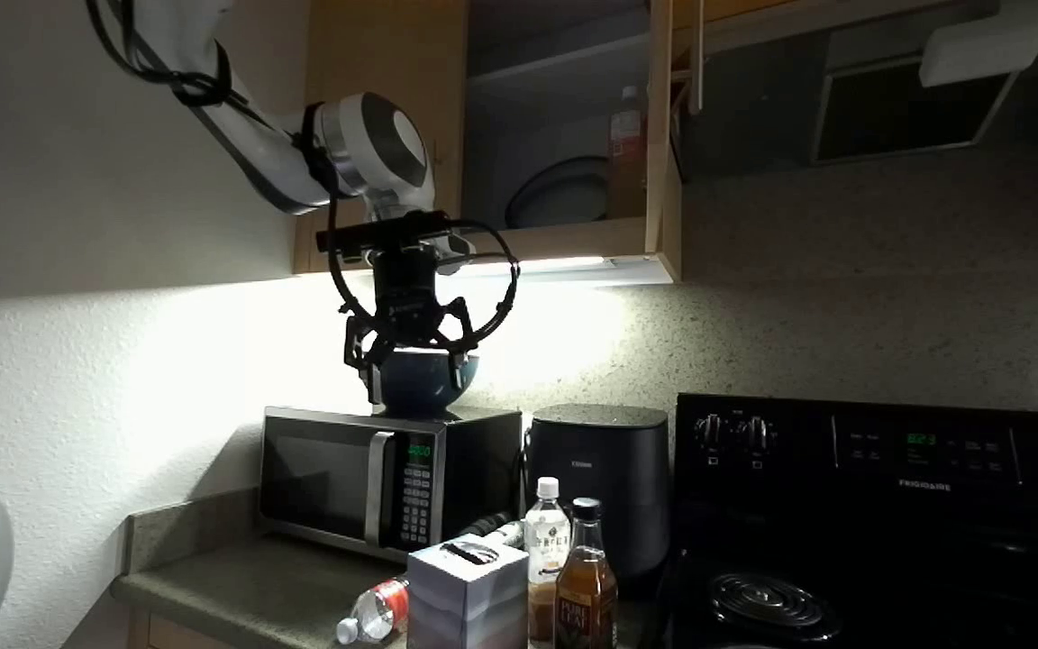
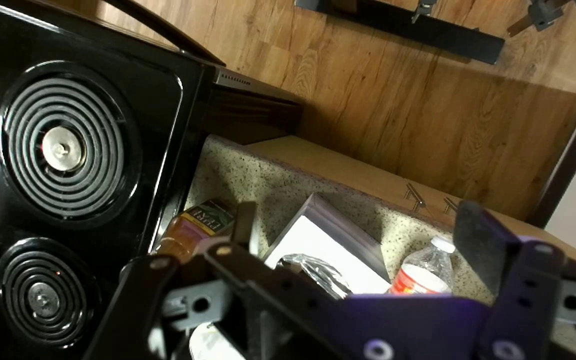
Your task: Put the box in the cabinet
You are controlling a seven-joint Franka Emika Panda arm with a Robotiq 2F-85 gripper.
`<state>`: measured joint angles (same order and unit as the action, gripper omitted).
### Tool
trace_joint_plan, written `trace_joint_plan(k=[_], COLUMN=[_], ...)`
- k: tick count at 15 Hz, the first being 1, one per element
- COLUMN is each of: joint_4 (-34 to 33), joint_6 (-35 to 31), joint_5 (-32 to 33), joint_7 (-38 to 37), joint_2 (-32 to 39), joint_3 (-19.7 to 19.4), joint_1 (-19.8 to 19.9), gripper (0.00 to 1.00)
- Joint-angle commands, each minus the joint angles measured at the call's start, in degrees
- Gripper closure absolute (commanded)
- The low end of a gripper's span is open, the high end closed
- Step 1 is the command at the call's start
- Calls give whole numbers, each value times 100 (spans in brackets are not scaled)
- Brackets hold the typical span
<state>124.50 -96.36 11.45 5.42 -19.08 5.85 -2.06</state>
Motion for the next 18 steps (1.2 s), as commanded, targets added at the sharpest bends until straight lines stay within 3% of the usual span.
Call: trace_joint_plan(k=[1, 8, 9, 15, 18], joint_4=[110, 704, 548, 653, 822], joint_6=[197, 116, 135, 134, -241], joint_5=[-352, -952, -842, -844, -846], joint_7=[-642, -2280, -1945, -2152, -2783], joint_2=[107, 208, 228, 255, 505], joint_3=[-74, 46, -11, 18, 69], joint_1=[-41, -1, -11, -9, 70], gripper=[0, 0, 0, 0, 0])
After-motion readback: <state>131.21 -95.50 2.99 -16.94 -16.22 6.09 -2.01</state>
